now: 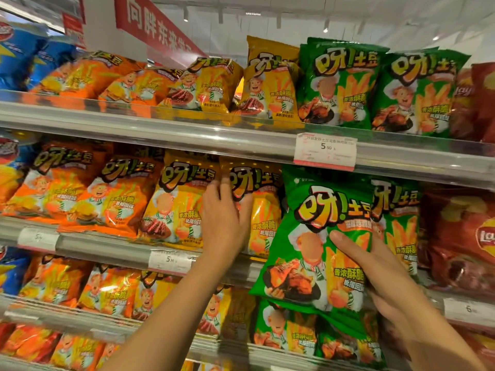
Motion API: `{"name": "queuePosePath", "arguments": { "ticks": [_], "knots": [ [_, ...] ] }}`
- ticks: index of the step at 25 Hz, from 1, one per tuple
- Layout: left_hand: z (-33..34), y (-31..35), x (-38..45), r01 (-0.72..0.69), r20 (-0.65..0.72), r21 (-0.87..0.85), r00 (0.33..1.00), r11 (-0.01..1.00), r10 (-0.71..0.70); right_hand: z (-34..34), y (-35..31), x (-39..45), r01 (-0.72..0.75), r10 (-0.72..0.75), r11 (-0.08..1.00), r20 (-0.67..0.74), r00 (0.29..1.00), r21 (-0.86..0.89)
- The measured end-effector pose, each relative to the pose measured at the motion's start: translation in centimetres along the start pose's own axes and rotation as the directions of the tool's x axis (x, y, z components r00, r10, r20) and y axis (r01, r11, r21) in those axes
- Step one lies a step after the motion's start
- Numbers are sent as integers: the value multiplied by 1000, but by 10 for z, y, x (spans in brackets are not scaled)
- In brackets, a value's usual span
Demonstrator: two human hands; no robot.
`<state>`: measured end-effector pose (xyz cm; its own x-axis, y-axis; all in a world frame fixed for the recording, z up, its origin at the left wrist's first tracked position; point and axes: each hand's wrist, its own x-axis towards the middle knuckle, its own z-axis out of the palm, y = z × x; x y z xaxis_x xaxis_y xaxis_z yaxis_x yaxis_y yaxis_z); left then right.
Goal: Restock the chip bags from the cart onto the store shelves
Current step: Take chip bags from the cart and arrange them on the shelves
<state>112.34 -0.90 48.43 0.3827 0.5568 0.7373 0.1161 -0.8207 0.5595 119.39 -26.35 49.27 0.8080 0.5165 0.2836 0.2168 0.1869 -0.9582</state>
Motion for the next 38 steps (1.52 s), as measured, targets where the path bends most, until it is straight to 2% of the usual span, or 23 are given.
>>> {"name": "queuePosePath", "arguments": {
  "ticks": [2,3,8,12,17,19,21,23,26,30,33,38],
  "knots": [
    [3,-4,-15,-245,5,169,969,955,248,-1,-2,2,-1,1,1000,-16,1000,-15],
    [6,-7,-20,-305,55,226,952,925,300,-2,-2,3,-4,3,1000,-27,1000,-22],
    [15,-14,-10,-269,180,339,959,902,218,-3,-5,7,-10,9,999,-30,1000,-42],
    [19,-19,-10,-240,243,319,956,917,166,-8,-5,3,-9,9,999,-17,1000,-35],
    [9,-18,-19,-252,243,290,952,923,184,-10,-3,-3,8,-8,1000,0,1000,16],
    [7,-10,-26,-248,193,268,961,931,200,-10,-2,-5,12,-12,1000,1,1000,22],
    [6,-4,-48,-306,104,174,951,936,291,-12,0,-7,8,-8,1000,-1,1000,27],
    [4,0,-77,-339,66,9,939,941,337,-16,1,-9,13,-13,1000,14,1000,26],
    [0,5,-92,-247,113,-169,957,954,268,-22,3,-8,1,-2,1000,45,999,28],
    [-5,13,-83,-248,201,-234,934,940,296,-24,2,-8,10,-12,1000,41,999,28],
    [-3,9,-87,-250,280,-218,910,943,306,-25,5,-10,16,-17,1000,45,999,18],
    [5,-4,-93,-432,319,-45,848,901,423,-27,4,-9,32,-33,997,-5,999,-72]
  ]
}}
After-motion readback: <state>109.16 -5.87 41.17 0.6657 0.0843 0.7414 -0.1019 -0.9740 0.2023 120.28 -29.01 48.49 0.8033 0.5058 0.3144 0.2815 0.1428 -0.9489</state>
